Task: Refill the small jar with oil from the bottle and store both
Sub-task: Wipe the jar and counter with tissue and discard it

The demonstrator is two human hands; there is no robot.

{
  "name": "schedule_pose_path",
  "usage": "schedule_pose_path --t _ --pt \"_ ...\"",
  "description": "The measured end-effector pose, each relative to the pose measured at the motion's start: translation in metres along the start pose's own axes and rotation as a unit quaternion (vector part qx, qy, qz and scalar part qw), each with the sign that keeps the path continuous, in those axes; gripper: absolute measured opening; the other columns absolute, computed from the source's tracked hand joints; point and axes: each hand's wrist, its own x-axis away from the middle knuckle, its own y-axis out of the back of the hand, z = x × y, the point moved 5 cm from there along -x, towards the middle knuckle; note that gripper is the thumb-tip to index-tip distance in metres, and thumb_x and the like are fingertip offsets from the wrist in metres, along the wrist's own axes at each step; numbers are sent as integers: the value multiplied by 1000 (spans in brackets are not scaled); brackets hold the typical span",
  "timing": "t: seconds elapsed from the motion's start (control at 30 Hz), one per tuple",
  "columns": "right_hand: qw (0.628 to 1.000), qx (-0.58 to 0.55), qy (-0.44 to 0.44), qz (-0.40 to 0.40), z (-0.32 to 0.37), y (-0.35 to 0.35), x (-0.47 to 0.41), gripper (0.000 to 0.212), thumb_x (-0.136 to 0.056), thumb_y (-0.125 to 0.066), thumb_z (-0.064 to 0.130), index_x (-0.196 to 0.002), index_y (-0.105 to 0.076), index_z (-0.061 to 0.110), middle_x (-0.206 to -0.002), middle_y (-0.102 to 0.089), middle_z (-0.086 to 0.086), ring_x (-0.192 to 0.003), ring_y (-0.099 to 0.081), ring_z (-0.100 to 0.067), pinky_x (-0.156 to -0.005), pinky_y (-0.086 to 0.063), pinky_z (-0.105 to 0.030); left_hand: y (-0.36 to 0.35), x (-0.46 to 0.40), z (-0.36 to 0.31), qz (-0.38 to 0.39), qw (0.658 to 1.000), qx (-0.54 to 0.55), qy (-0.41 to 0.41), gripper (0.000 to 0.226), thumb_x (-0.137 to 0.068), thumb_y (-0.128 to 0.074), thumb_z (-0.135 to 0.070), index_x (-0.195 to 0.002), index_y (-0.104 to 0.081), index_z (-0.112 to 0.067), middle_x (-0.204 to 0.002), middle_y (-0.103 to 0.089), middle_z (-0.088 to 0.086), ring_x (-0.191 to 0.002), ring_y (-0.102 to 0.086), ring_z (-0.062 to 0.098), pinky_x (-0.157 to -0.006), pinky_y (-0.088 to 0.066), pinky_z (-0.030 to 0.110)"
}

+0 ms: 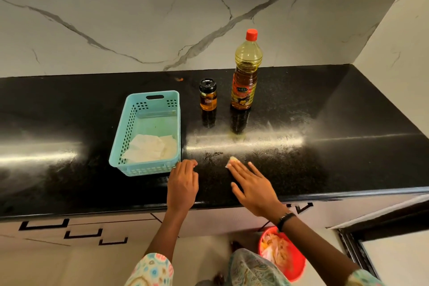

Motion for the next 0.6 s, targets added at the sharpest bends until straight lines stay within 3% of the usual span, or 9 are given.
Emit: schedule_pose_path --t 0.2,0.33,0.47,0.6 --pt "994 -6 -108 17 -20 6 -52 73 -88 -2 49 -150 -18 12 -158 -13 -2 -146 -7 -12 -117 5 -31 2 0 -1 -1 1000 -5 -4 21 -88 -38 -11 -96 -57 -10 -88 -63 3 -80 -60 18 -74 -52 32" --pt "998 -19 -45 27 16 -2 -66 79 -84 2 50 -150 -17 11 -158 -14 -5 -146 -8 -15 -117 5 -30 1 0 -2 1 1000 -8 -3 20 -89 -39 -11 -96 -58 -11 -89 -64 2 -82 -60 17 -77 -46 29" --pt "997 -16 61 34 24 -8 -27 62 -95 -14 44 -149 -21 15 -155 -15 2 -145 -9 -10 -119 1 -35 0 0 0 -1 1000 -5 2 21 -89 -39 -11 -96 -59 -10 -89 -64 3 -82 -61 17 -78 -46 28" --pt "999 21 20 18 -9 3 -24 61 -94 -16 43 -147 -29 16 -154 -26 0 -143 -19 -10 -117 1 -33 0 0 1 -5 1000 1 4 21 -88 -40 -10 -95 -59 -10 -88 -64 2 -81 -61 17 -76 -48 29"
